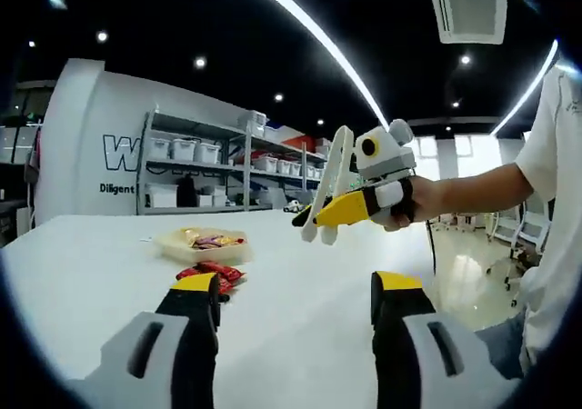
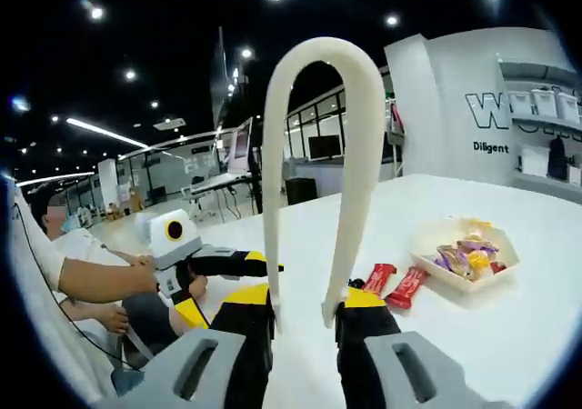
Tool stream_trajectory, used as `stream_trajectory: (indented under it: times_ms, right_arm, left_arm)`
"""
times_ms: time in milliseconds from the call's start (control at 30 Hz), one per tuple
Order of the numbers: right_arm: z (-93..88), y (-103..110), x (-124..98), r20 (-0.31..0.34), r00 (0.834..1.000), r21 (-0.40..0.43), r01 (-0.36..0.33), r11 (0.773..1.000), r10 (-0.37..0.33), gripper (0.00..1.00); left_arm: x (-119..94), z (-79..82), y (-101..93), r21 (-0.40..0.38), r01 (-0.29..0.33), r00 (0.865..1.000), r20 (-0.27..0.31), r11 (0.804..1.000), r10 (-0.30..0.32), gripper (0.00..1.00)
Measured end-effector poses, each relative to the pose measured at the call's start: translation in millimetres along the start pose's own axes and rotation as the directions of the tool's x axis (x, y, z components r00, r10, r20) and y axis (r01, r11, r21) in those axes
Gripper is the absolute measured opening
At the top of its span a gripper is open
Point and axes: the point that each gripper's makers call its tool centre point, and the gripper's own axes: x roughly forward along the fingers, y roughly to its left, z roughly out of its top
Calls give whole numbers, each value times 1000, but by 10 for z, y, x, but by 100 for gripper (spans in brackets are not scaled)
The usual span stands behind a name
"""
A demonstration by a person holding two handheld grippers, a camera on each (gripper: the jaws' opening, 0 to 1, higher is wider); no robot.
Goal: Place the target food into the container with the food tongs after gripping and lifting it, then release it inside without dropping or visibly crushing the food.
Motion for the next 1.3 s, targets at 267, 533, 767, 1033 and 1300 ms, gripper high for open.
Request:
stream_trajectory:
  times_ms: [267, 533, 767, 1033, 1300]
  right_arm:
    - [56, -188, 497, -27, 999, 15, 45, 999, -45, 20]
    - [-111, -379, 935, -99, 993, -5, 72, 997, -72, 21]
    - [-318, -594, 1137, -181, 971, -67, 146, 987, -156, 20]
    - [-343, -612, 1186, -199, 959, -124, 177, 976, -200, 21]
    - [-337, -569, 1280, -231, 955, -124, 162, 979, -187, 22]
  left_arm:
    - [-65, 34, 205, -29, -68, 997, 29, 997, 69, 71]
    - [-137, 135, 313, -82, -101, 990, 86, 992, 108, 69]
    - [-150, 161, 348, -97, -106, 988, 104, 990, 116, 68]
    - [-139, 159, 366, -90, -128, 985, 108, 988, 137, 78]
    - [-101, 78, 320, -82, -117, 990, 69, 990, 123, 77]
